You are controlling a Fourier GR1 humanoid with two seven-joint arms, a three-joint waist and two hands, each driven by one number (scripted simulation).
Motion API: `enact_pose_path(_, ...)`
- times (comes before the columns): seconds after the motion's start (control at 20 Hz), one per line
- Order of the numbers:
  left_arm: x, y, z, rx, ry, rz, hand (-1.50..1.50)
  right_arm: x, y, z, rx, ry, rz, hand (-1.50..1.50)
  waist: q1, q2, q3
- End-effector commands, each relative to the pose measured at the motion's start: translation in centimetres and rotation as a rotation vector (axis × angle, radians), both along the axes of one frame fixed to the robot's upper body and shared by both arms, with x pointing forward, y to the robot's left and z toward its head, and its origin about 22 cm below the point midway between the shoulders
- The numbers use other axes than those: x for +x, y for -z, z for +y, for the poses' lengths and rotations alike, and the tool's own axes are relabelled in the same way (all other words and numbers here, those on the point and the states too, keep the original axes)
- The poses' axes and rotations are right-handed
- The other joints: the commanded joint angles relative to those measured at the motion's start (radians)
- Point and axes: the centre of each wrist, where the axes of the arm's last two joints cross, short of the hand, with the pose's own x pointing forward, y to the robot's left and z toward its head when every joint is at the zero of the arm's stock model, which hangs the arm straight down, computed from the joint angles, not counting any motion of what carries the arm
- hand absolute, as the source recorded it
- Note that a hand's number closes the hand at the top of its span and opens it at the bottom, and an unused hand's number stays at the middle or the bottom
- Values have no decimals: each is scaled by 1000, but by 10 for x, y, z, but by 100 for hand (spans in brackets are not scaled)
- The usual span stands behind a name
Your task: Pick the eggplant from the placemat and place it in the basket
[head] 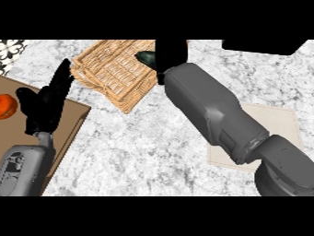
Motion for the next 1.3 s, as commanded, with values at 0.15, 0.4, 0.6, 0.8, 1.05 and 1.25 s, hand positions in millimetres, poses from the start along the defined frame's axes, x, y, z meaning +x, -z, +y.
enact_pose_path(0.15, -8, 10, 9, 7, -13, 1, 0, -2, -16, 12, 290, 17, -131, -150, -10, -6, 0)
enact_pose_path(0.4, -6, 6, -5, -11, -28, 17, 0, -2, -27, 17, 520, 72, -209, -150, -36, -14, 1)
enact_pose_path(0.6, -9, 8, 15, 19, -72, 23, 0, -4, -34, 21, 669, 122, -226, -150, -72, -25, 1)
enact_pose_path(0.8, -6, 4, 29, 6, -105, 26, 0, 7, -26, -5, 788, 178, -223, -150, -100, -26, 2)
enact_pose_path(1.05, -26, 11, 31, -16, -131, 35, 0, 14, 0, -69, 859, 167, -188, -150, -115, -36, 2)
enact_pose_path(1.25, -34, 20, 45, 3, -128, 49, 0, 6, 9, -80, 902, 108, -167, -150, -130, -41, 1)
